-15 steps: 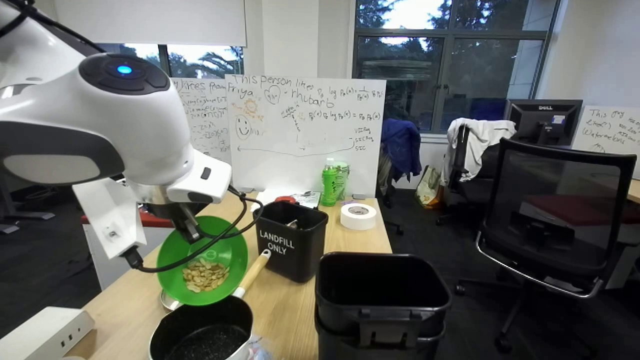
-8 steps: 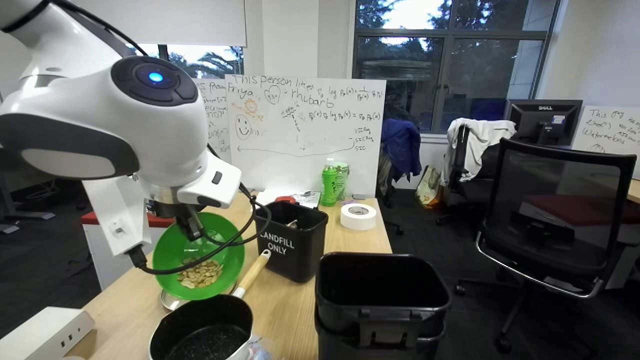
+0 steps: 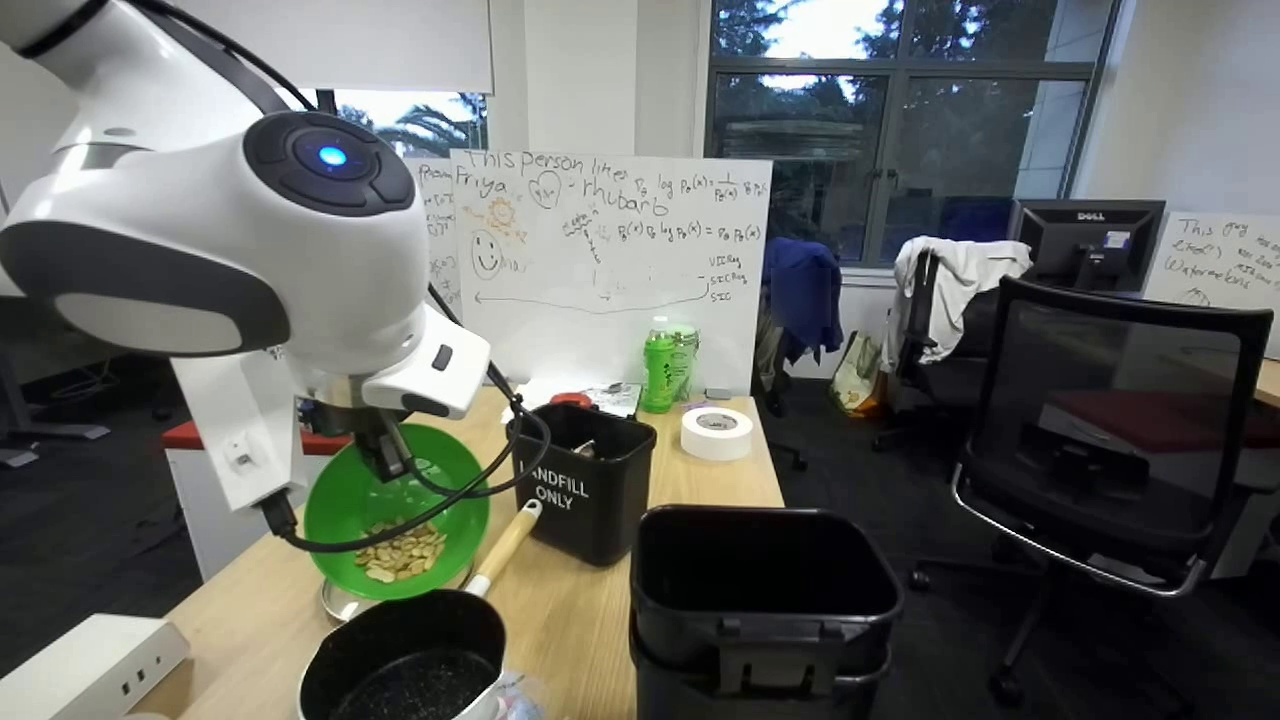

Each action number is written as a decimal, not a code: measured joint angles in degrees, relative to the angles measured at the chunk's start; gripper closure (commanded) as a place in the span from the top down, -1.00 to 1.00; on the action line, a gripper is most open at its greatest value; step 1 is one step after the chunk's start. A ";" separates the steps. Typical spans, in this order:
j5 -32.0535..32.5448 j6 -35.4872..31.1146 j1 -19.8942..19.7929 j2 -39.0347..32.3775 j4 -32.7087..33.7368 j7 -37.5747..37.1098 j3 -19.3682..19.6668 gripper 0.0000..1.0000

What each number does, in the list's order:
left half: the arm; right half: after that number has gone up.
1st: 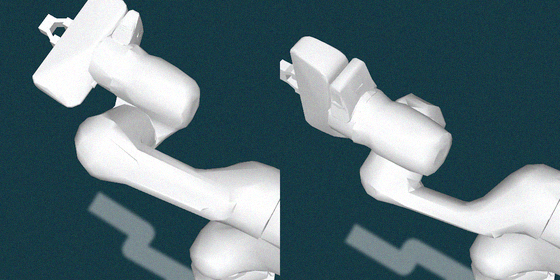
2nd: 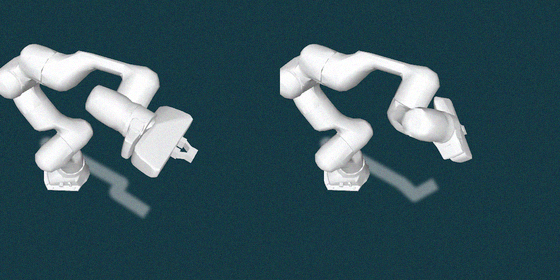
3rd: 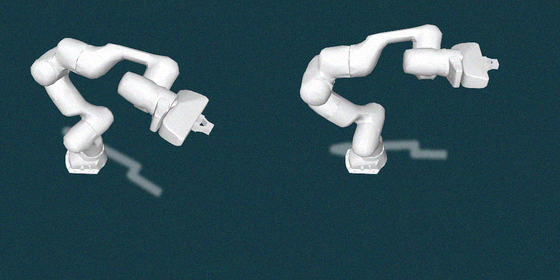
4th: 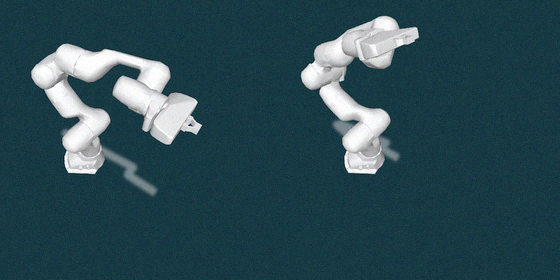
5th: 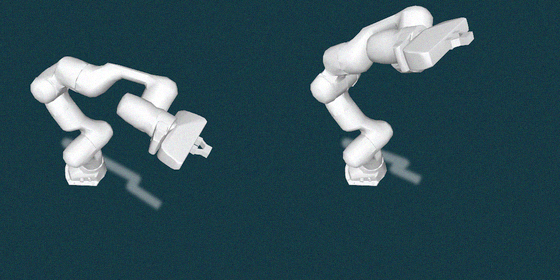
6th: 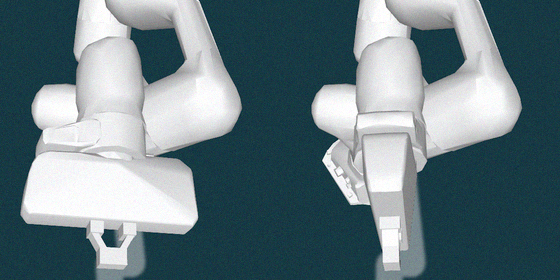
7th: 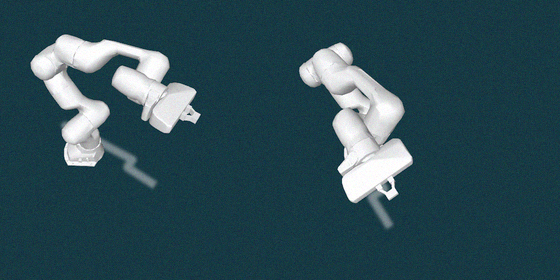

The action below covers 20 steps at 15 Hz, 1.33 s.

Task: Pour the contents of the green bowl into the white pot

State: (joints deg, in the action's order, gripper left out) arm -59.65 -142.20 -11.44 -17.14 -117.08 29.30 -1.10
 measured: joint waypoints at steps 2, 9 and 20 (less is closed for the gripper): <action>0.00 0.00 0.00 0.00 0.00 0.00 0.05 -0.98; -0.12 6.38 -0.32 0.00 -0.01 -0.02 1.47 -0.98; -5.77 24.27 -2.61 -0.30 2.25 -0.79 6.56 -0.98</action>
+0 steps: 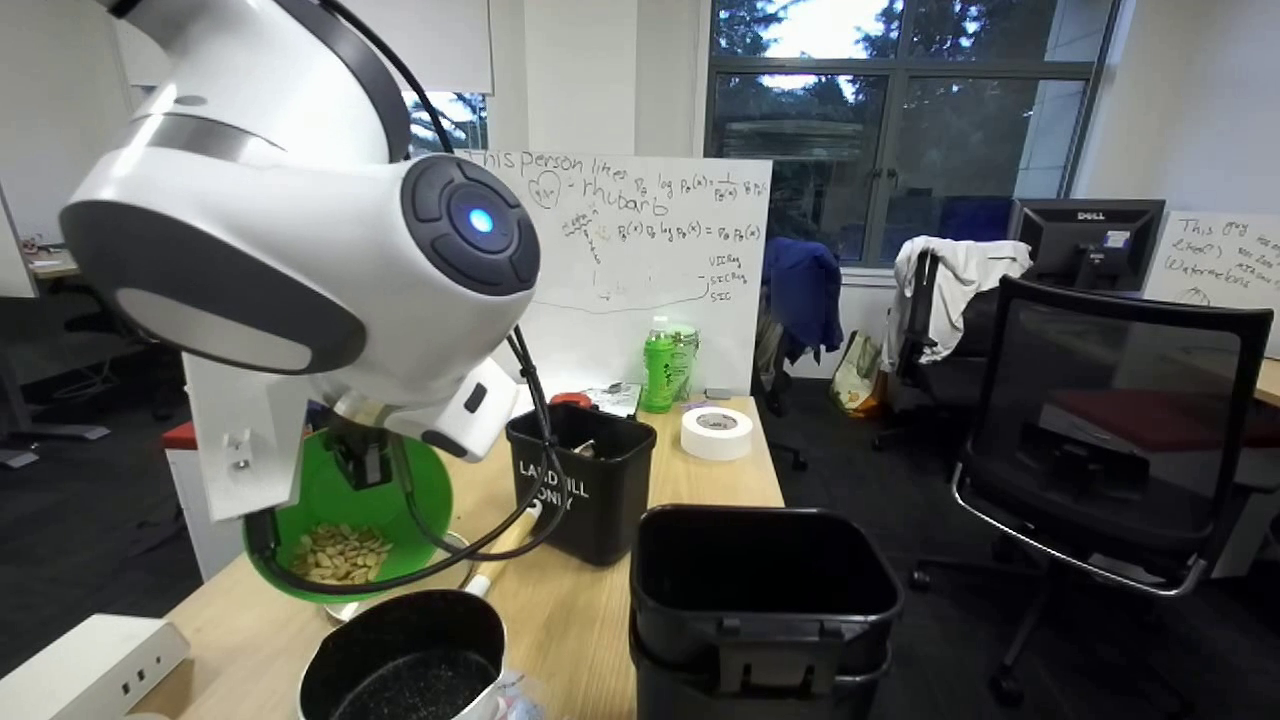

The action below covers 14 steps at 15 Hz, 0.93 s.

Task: Pour the contents of the green bowl into the white pot

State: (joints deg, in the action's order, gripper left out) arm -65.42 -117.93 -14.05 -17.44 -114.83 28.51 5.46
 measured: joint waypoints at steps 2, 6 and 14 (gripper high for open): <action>-1.55 2.42 -0.41 -0.54 0.76 -0.42 0.97 -0.98; -3.38 5.01 -0.86 -2.67 2.50 -1.09 2.24 -0.98; -7.45 8.74 -1.33 -5.03 4.65 -1.10 2.82 -0.98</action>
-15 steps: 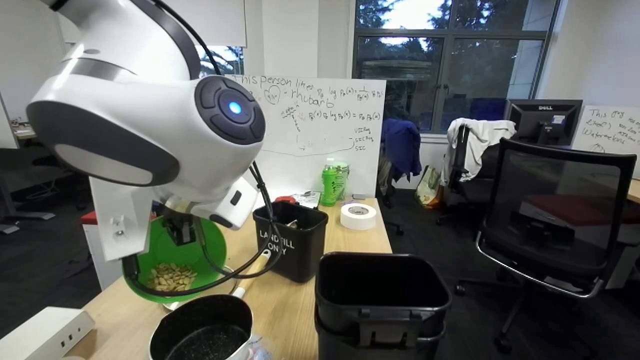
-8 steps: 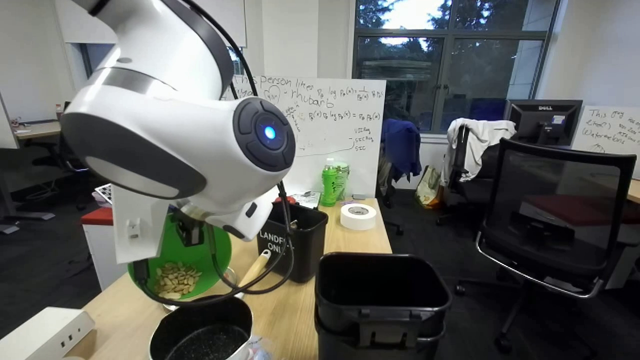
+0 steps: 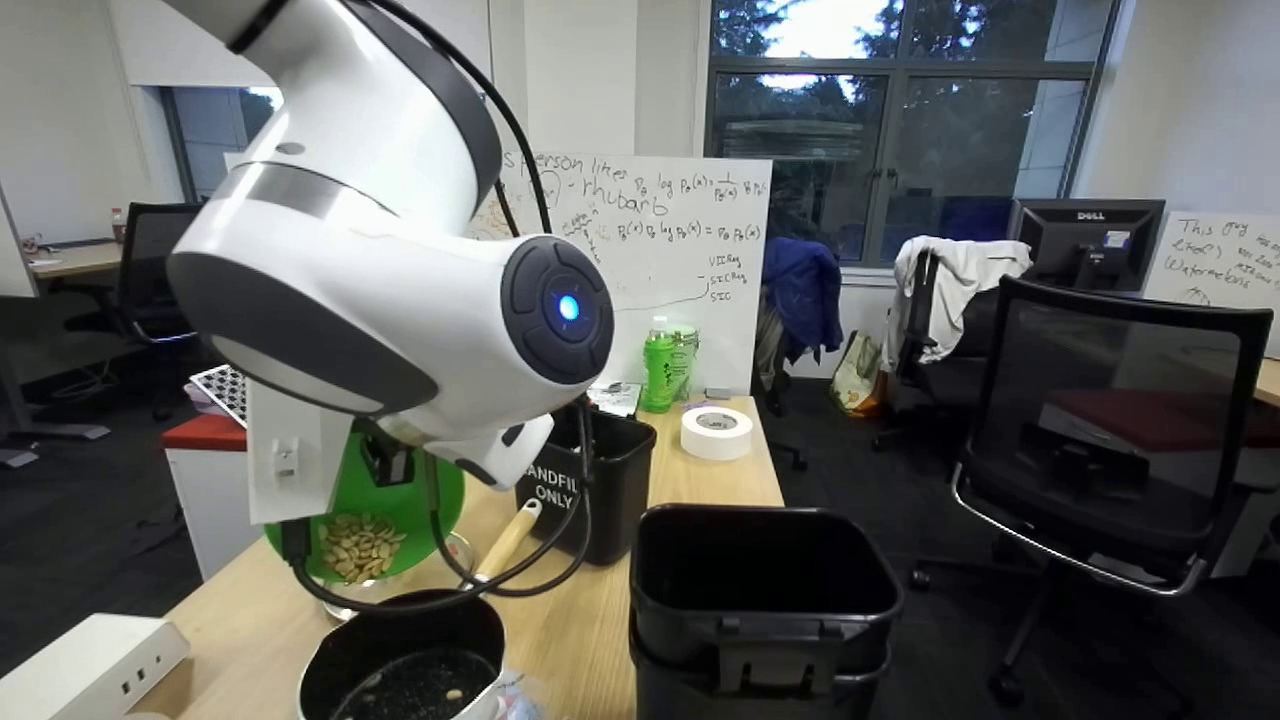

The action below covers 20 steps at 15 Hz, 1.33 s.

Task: Pour the contents of the green bowl into the white pot

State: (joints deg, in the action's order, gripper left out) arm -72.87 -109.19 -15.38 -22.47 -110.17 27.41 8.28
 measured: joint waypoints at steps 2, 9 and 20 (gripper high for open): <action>-0.83 0.22 -0.18 -0.43 0.38 0.00 0.33 -0.98; -2.44 0.02 -0.38 -1.20 0.82 0.01 1.93 -0.98; -2.89 2.45 -1.52 -2.23 1.03 0.63 2.16 -0.90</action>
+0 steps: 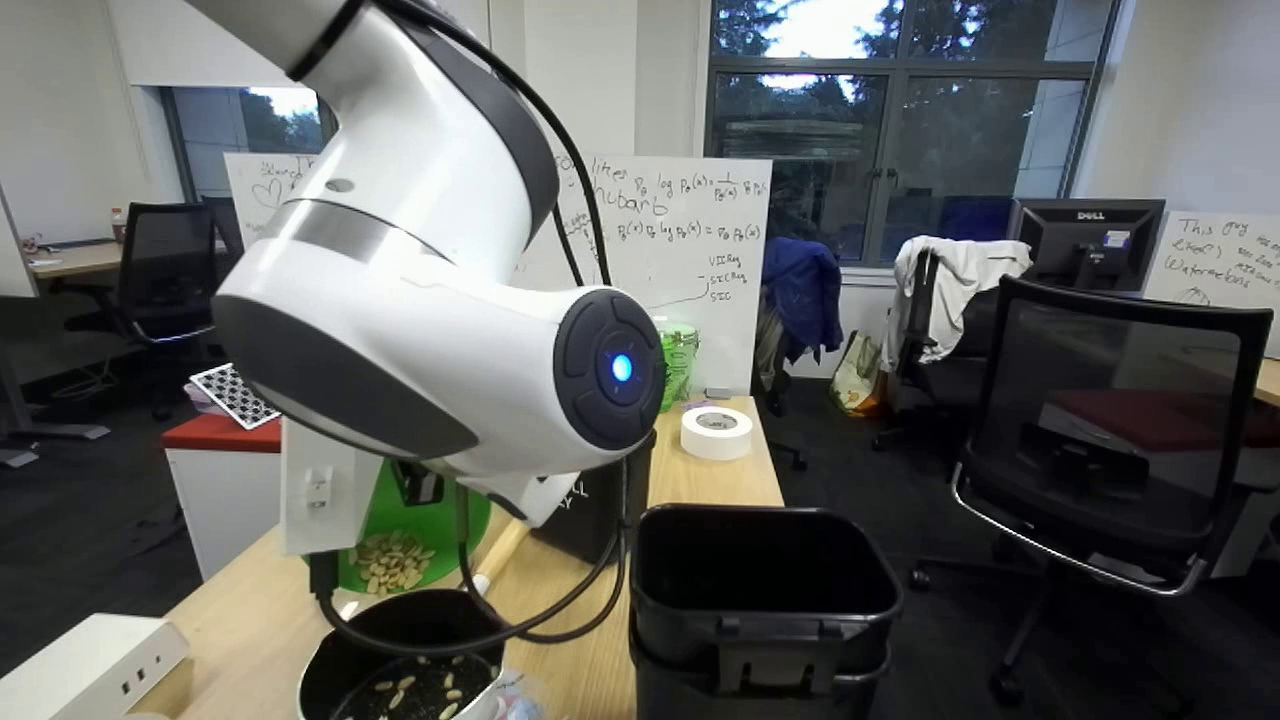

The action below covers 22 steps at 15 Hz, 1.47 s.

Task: Pour the contents of the green bowl into the white pot

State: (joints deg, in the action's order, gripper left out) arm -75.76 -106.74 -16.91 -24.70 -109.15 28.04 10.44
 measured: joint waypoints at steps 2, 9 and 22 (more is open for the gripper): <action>0.00 0.86 -0.12 -0.15 0.00 0.41 0.00 -0.90; 0.02 1.01 -0.13 -0.15 0.00 0.44 0.00 -0.98; -1.53 11.60 -4.10 -3.78 2.41 -1.06 0.90 -0.98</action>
State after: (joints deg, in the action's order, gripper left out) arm -77.29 -95.14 -21.00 -28.48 -106.74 26.97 11.34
